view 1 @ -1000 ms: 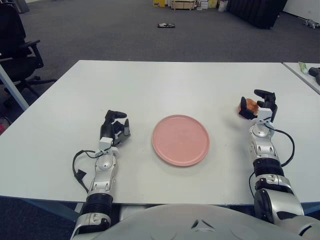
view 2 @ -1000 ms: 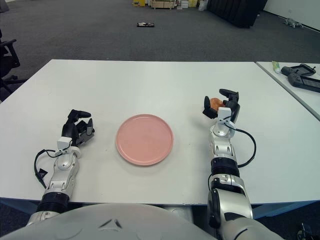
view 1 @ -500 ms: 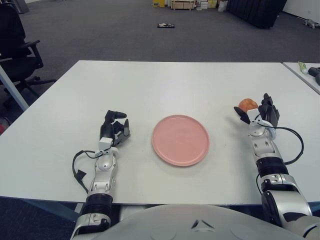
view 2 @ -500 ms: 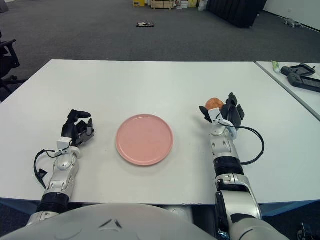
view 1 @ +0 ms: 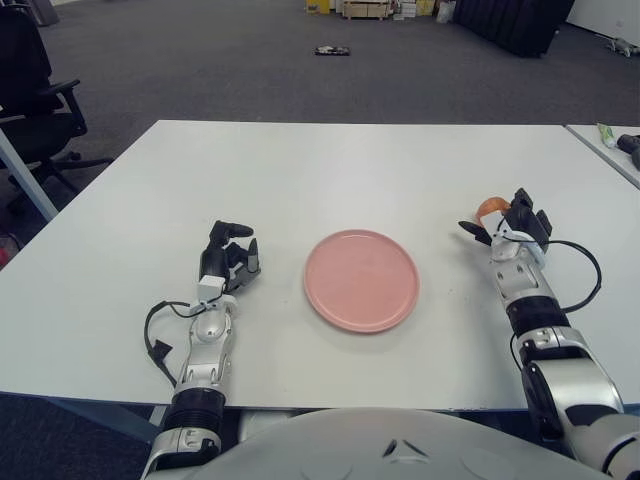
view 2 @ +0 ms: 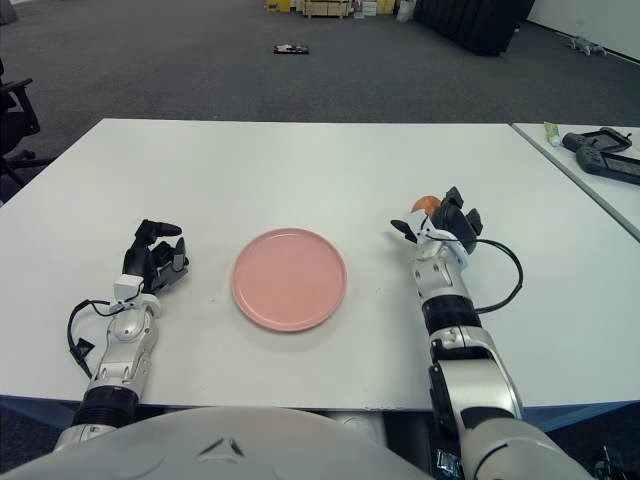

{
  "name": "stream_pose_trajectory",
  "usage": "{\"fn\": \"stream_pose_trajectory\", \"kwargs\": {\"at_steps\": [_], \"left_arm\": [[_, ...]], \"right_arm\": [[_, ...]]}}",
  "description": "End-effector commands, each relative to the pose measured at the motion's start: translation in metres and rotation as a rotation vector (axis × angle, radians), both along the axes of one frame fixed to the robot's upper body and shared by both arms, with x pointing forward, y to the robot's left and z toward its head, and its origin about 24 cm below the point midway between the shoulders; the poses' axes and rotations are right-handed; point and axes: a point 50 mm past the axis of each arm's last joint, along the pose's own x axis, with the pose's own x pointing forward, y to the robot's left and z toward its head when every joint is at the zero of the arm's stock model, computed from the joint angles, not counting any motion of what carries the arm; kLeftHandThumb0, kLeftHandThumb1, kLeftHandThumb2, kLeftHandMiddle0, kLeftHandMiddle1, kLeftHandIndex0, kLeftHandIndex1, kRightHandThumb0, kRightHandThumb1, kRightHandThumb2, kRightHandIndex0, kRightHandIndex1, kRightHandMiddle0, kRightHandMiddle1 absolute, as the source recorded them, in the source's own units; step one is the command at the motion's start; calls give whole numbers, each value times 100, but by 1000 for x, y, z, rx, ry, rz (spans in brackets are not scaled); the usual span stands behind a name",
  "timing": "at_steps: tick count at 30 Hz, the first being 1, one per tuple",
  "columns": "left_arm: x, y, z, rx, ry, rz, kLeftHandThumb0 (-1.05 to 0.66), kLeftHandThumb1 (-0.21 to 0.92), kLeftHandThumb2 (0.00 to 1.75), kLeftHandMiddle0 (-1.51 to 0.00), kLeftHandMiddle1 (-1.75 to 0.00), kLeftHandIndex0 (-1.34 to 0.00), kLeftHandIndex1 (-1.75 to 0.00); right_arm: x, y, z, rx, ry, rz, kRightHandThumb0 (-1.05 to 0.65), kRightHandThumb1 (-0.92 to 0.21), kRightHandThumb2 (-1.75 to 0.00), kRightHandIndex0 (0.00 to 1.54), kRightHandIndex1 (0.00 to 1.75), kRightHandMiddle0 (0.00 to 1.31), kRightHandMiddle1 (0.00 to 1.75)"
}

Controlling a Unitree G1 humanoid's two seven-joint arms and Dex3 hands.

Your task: Put the apple into the plate.

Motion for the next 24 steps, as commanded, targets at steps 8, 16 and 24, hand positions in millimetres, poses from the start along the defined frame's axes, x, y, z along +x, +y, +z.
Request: {"fn": "stream_pose_trajectory", "kwargs": {"at_steps": [8,16,24], "left_arm": [[-9,2,-11,-11,59,8,-39,63,93,-80,-175,-37,-175],[-9,2,-12,-10,64,12,-39,63,93,-81,-175,-38,-175],[-10,1,-12,-5,66,11,-39,63,93,-80,-175,-38,-175]], "right_arm": [[13,-7,3,-21,35,-22,-97,-74,-16,0,0,0,0],[27,-2,7,-60,60,-9,-78,-58,-50,0,0,0,0],[32,-1,9,-122,85,11,-54,-37,-95,1,31,0,25]]}}
